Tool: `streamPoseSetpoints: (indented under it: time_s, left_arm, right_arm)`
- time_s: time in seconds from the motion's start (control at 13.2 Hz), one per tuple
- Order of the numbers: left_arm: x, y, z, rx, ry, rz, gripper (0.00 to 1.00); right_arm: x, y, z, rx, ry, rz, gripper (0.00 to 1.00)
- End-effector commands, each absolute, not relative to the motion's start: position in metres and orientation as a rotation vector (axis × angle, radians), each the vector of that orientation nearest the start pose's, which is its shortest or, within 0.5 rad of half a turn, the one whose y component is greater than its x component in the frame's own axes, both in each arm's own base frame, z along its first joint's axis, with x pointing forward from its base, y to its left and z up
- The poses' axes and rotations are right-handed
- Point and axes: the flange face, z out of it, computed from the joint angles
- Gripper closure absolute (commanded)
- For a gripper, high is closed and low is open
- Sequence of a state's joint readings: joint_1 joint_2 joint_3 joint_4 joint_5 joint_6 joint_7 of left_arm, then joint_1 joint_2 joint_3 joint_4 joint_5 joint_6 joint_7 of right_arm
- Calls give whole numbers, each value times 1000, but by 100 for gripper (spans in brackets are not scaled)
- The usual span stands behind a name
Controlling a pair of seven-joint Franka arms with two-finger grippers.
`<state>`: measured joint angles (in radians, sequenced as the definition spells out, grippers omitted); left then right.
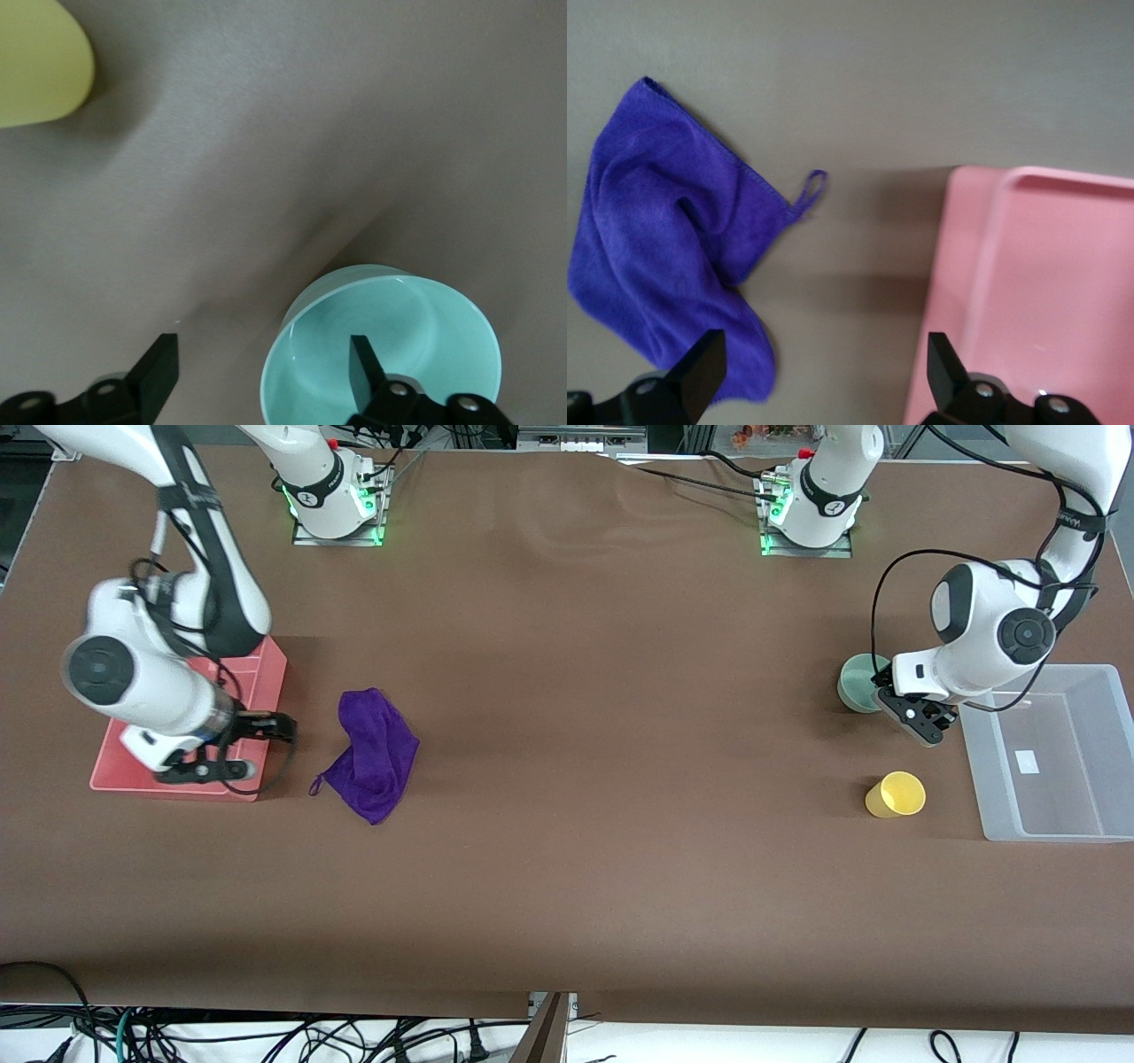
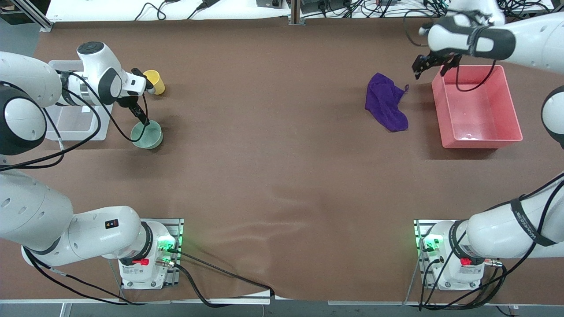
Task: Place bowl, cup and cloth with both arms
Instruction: 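Grasp the purple cloth with the right gripper while the left gripper lifts the bowl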
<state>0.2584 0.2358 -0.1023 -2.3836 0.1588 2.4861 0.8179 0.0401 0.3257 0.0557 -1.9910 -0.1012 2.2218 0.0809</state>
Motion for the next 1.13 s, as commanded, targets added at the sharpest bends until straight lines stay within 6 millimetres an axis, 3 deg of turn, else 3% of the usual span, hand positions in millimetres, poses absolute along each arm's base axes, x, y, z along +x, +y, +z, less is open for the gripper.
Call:
streamPoseSetpoints:
  time_s: [0.0, 0.08, 0.23, 0.53, 0.68, 0.91, 0.98, 1.06]
  left_arm:
    - [486, 75, 205, -2860, 1280, 240, 56]
    - [485, 75, 204, -2850, 1307, 244, 76]
    - [485, 75, 201, -2837, 1352, 254, 100]
    - [488, 82, 209, -2803, 1419, 243, 100]
    - [498, 86, 239, -2786, 1406, 231, 100]
    - [541, 110, 312, -2797, 1382, 334, 100]
    - [554, 118, 337, -2794, 1396, 366, 100]
    - [565, 131, 351, -2791, 1401, 372, 100]
  right_arm:
    - [580, 75, 253, -3193, -123, 66, 0]
    - [578, 77, 233, -3184, -118, 35, 0]
    - [578, 102, 208, -3173, -64, -10, 0]
    - [577, 138, 211, -3155, -41, -34, 0]
    - [576, 148, 204, -3152, -63, -34, 0]
    - [572, 163, 182, -3135, -104, -60, 0]
    - [571, 166, 177, -3128, -109, -75, 5]
    - [571, 168, 176, -3127, -116, -80, 30]
